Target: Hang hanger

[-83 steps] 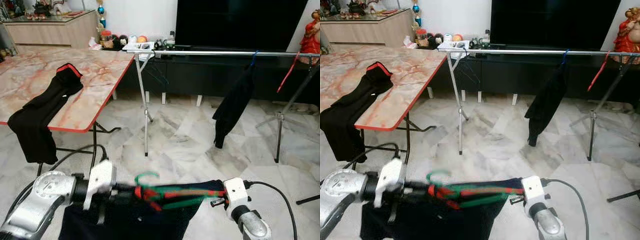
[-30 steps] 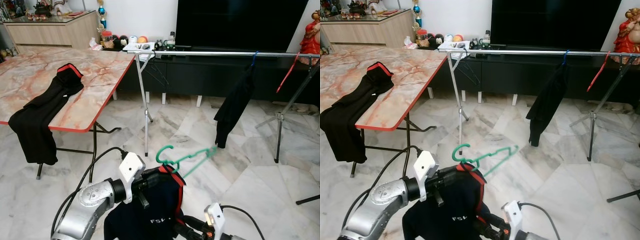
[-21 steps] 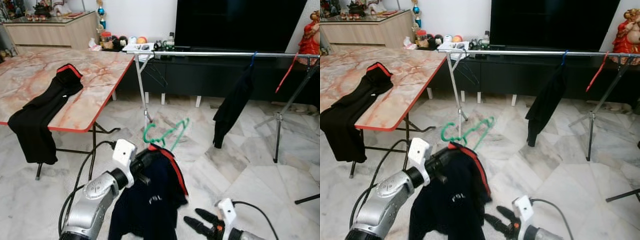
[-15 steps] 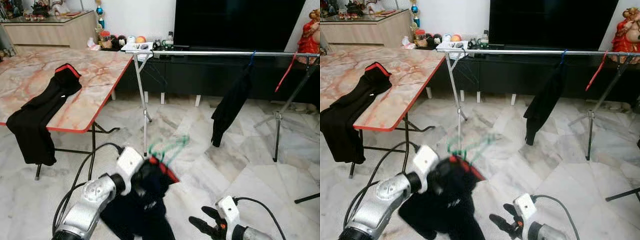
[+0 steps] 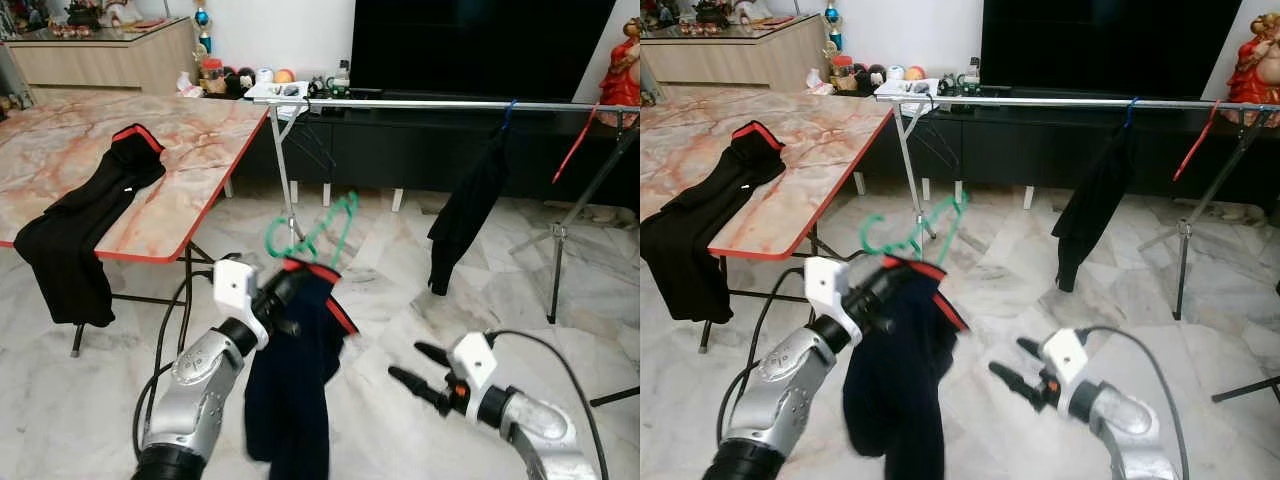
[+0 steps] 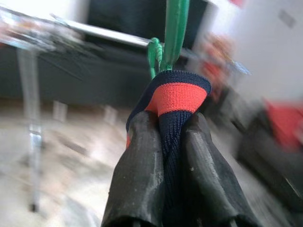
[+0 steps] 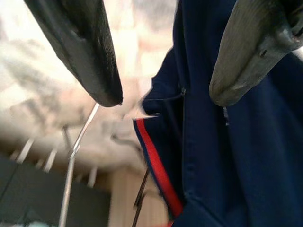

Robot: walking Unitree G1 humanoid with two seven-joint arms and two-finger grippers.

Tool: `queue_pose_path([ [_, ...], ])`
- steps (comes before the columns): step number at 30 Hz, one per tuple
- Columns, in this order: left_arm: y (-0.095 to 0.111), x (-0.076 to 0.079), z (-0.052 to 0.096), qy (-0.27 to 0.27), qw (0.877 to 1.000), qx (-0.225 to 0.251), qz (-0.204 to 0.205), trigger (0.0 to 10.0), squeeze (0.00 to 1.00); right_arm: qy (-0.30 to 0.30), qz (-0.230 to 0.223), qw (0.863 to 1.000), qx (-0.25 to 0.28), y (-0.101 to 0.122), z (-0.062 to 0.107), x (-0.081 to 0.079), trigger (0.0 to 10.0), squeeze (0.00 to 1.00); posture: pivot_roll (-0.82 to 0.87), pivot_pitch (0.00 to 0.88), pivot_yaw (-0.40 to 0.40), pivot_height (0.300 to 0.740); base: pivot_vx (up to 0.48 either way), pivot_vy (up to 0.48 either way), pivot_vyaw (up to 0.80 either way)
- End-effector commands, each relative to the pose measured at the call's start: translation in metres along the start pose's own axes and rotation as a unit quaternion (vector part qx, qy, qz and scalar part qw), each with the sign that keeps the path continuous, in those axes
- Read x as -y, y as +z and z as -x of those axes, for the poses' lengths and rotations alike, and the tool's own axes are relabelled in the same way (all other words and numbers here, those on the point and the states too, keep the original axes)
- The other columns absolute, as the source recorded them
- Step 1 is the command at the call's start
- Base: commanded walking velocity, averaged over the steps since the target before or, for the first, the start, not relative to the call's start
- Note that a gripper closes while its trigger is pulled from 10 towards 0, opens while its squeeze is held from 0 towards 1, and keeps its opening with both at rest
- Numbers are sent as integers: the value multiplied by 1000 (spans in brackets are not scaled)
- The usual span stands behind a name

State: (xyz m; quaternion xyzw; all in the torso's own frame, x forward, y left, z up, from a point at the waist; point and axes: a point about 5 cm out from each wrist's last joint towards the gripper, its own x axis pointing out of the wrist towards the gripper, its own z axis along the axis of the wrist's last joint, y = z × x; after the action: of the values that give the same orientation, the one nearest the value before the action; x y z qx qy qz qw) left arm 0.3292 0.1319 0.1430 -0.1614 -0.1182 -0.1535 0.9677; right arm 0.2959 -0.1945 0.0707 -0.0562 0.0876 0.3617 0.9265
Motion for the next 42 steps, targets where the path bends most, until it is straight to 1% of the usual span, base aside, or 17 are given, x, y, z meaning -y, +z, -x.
queue_pose_path([
  [1, 19, -13, -4, 70, 995, 65, -7, 10000, 0, -26, 0, 999, 24, 8, -3, 2, 10000, 0, 77, 17, 16, 740, 0, 0, 0],
  [3, 28, -21, 0, 133, 984, 120, 25, 10000, 0, -87, -8, 995, 47, 11, -7, 5, 10000, 0, 71, 17, 17, 740, 0, 0, 0],
  [7, 35, -15, -2, 138, 978, 155, 33, 10000, 0, -115, -22, 991, 68, 14, -10, 0, 10000, 0, 72, 13, 17, 740, 0, 0, 0],
  [12, 29, 19, -13, -6, 992, 118, -45, 10000, 0, -120, -18, 988, 92, 24, -12, -3, 10000, 0, 74, 3, 24, 740, 0, 0, 0],
  [13, 29, 19, -13, -6, 992, 118, -45, 10000, 0, -120, -18, 988, 92, 24, -12, -3, 10000, 0, 74, 3, 24, 740, 0, 0, 0],
  [17, -4, 39, -8, -159, 980, -1, -121, 10000, 0, -107, 20, 988, 105, 42, -13, 2, 10000, 0, 68, 0, 30, 740, 0, 0, 0],
  [18, -17, 41, -1, -203, 969, -45, -136, 10000, 0, -97, 35, 989, 107, 48, -12, 2, 10000, 0, 68, 0, 30, 740, 0, 0, 0],
  [23, -42, 30, 20, -273, 930, -151, -195, 10000, 0, -91, 83, 987, 98, 64, -6, 13, 10000, 0, 62, 0, 32, 740, 0, 0, 0],
  [26, -54, 15, 38, -318, 888, -221, -247, 10000, 0, -24, 124, 988, 86, 81, 1, 15, 10000, 0, 64, 0, 29, 740, 0, 0, 0],
  [29, -56, 10, 41, -330, 873, -241, -266, 10000, 0, 24, 135, 988, 74, 84, 2, 11, 10000, 0, 63, 0, 25, 740, 0, 0, 0],
  [31, -58, 6, 44, -355, 850, -259, -292, 10000, 0, 103, 145, 983, 48, 82, 3, 3, 10000, 0, 62, 0, 23, 740, 0, 0, 0],
  [33, -57, 5, 45, -368, 839, -264, -303, 10000, 0, 134, 149, 979, 31, 80, 2, 1, 10000, 0, 63, 0, 24, 740, 0, 0, 0],
  [35, -55, 6, 46, -407, 810, -267, -326, 10000, 0, 202, 139, 969, -11, 72, 2, -1, 10000, 0, 64, 0, 24, 740, 0, 0, 0],
  [36, -55, 6, 46, -407, 810, -267, -326, 10000, 0, 202, 139, 969, -11, 72, 2, -1, 10000, 0, 64, 0, 24, 740, 0, 0, 0],
  [37, -53, 8, 48, -434, 791, -270, -338, 10000, 0, 243, 146, 958, -48, 64, 3, -4, 10000, 0, 71, 0, 20, 740, 0, 0, 0],
  [39, -53, 9, 49, -447, 780, -272, -343, 10000, 0, 265, 149, 950, -67, 59, 4, -5, 10000, 0, 80, 0, 14, 740, 0, 0, 0],
  [42, -52, 11, 50, -482, 751, -281, -352, 10000, 0, 323, 156, 925, -122, 44, 3, -12, 10000, 0, 86, 0, 5, 740, 0, 0, 0],
])
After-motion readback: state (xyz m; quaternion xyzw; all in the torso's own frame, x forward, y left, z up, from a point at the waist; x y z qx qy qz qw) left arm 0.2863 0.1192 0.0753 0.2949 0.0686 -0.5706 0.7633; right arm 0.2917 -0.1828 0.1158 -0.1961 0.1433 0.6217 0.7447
